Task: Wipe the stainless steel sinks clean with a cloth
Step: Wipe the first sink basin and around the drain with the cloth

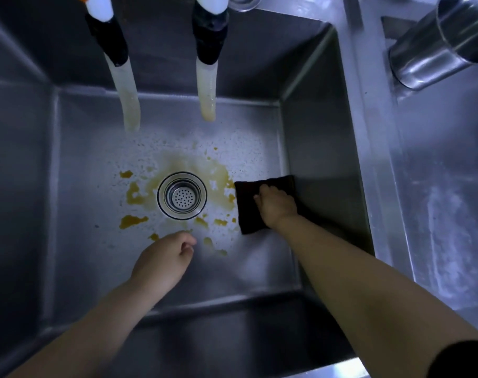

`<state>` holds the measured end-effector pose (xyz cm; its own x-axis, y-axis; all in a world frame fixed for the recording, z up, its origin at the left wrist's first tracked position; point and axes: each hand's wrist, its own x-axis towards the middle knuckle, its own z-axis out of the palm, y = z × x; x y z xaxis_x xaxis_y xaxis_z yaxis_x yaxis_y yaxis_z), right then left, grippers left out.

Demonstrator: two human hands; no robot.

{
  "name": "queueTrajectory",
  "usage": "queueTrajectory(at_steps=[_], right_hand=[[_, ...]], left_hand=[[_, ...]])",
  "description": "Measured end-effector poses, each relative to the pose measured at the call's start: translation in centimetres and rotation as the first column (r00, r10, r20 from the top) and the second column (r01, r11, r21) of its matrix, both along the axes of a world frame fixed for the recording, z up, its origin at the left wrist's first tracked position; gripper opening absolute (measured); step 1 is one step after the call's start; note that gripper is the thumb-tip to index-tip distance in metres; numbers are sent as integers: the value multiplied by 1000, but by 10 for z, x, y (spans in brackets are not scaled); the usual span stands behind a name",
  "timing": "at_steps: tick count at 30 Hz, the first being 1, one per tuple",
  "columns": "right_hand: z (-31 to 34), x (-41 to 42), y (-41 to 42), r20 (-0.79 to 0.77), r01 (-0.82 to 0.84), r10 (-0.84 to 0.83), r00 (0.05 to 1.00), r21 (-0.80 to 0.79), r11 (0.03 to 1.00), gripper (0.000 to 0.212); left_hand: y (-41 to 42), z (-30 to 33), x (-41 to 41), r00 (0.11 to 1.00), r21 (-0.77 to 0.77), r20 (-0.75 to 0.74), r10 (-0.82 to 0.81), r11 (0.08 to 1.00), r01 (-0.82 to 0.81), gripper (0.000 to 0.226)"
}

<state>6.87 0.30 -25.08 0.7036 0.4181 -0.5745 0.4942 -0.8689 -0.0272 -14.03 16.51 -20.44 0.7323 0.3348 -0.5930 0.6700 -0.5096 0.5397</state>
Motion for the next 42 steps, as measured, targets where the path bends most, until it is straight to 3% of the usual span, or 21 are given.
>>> queueTrajectory(at_steps=[9, 13, 15, 19, 22, 27, 35, 42], right_hand=[[10, -77, -36, 193, 9, 0, 981, -47, 999, 37], [-3, -81, -27, 103, 141, -146, 984, 60, 988, 73], [-15, -73, -16, 92, 210, -216, 972, 71, 975, 80], [-35, -39, 14, 181, 285, -311, 933, 155, 946, 80], [-42, -6, 30, 220, 237, -282, 934, 207, 949, 83], [-45, 54, 57, 232, 149, -216, 948, 275, 950, 84], [-53, 130, 95, 230, 35, -107, 967, 296, 955, 82], [-53, 132, 91, 229, -20, -40, 973, 250, 968, 79]], left_hand=[[6, 10, 9, 999, 26, 34, 28, 999, -29, 24], [4, 8, 17, 999, 32, 38, 16, 999, -18, 24], [3, 5, 24, 999, 53, 53, -3, 999, 0, 25], [7, -4, 41, 985, 279, 92, -145, 954, 114, 31], [12, -10, 52, 985, 402, 40, -168, 905, 138, 48], [10, -21, 65, 976, 415, -71, -207, 883, 217, 80], [-3, -37, 65, 981, 484, -59, -183, 854, 188, 84], [-9, -41, 44, 975, 460, -130, -180, 860, 220, 106]])
